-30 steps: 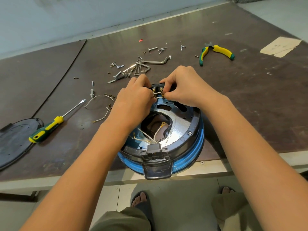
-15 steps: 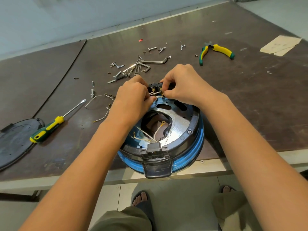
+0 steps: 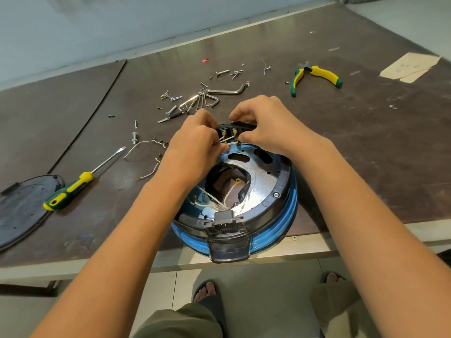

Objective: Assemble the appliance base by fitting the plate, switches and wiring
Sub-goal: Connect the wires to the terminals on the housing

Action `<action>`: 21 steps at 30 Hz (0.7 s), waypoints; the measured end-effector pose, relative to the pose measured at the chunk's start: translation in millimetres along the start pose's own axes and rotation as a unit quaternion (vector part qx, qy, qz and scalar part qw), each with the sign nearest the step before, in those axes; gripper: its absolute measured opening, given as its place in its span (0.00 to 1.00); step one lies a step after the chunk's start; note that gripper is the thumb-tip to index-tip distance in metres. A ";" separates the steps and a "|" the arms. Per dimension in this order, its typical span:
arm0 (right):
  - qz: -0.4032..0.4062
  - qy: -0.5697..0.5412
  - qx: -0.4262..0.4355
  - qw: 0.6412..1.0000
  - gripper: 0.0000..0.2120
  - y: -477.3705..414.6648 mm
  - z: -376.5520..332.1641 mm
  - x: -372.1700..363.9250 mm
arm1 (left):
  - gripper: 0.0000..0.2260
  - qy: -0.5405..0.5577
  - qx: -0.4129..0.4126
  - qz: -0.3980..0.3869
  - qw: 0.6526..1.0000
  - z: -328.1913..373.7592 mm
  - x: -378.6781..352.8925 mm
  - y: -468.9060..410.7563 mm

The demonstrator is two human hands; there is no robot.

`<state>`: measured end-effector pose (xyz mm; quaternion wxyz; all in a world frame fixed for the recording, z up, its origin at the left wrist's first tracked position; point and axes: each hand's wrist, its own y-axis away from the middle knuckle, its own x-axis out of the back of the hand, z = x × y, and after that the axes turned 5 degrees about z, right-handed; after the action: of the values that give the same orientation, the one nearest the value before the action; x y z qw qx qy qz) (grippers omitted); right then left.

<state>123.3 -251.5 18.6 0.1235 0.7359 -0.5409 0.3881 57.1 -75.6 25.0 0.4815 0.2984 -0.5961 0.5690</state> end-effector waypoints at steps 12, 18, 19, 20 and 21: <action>0.003 -0.001 0.010 1.000 0.22 -0.8 -1.2 0.6 | 0.12 0.005 0.004 -0.015 1.000 -1.6 -0.8 -1.8; 0.002 0.003 0.013 1.000 0.21 -0.8 -0.1 0.7 | 0.11 0.003 0.020 -0.003 1.000 0.5 -0.8 -2.0; 0.002 0.004 0.014 1.000 0.21 -0.8 -0.2 0.5 | 0.11 0.006 0.028 0.005 1.000 1.0 -0.3 -1.9; 0.003 0.005 0.015 1.000 0.21 -0.9 -0.3 0.4 | 0.11 0.009 0.039 0.014 0.999 1.5 0.2 -2.0; 0.003 0.005 0.017 1.000 0.21 -1.1 -0.4 0.7 | 0.11 0.011 0.051 0.022 0.998 2.0 0.6 -2.4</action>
<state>124.3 -251.4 19.6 0.1122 0.7343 -0.5358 0.4013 58.6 -77.8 26.8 0.4598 0.3034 -0.5675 0.6120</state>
